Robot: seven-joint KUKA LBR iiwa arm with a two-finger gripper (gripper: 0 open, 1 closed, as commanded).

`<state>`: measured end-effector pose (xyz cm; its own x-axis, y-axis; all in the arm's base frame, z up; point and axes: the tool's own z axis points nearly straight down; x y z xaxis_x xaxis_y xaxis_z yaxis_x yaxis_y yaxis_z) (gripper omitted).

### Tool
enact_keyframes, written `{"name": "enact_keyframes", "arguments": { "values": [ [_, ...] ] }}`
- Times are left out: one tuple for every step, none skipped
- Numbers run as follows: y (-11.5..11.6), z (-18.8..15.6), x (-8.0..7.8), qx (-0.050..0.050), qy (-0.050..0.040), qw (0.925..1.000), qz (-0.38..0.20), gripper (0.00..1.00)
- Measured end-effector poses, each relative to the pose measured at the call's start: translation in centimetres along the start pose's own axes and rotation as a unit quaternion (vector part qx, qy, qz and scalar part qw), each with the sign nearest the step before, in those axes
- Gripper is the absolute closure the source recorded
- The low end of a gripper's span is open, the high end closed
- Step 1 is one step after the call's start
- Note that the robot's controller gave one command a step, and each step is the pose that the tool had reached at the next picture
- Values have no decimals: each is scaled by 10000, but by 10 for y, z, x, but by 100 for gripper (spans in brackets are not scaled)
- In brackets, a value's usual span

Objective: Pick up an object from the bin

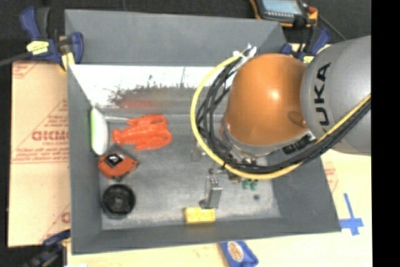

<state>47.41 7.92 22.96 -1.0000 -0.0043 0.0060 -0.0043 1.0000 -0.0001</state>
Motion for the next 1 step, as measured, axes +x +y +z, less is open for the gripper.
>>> {"name": "enact_keyframes", "arguments": {
  "values": [
    [0,-4,-1,-5,-42,10000,20,0]
  ]
}}
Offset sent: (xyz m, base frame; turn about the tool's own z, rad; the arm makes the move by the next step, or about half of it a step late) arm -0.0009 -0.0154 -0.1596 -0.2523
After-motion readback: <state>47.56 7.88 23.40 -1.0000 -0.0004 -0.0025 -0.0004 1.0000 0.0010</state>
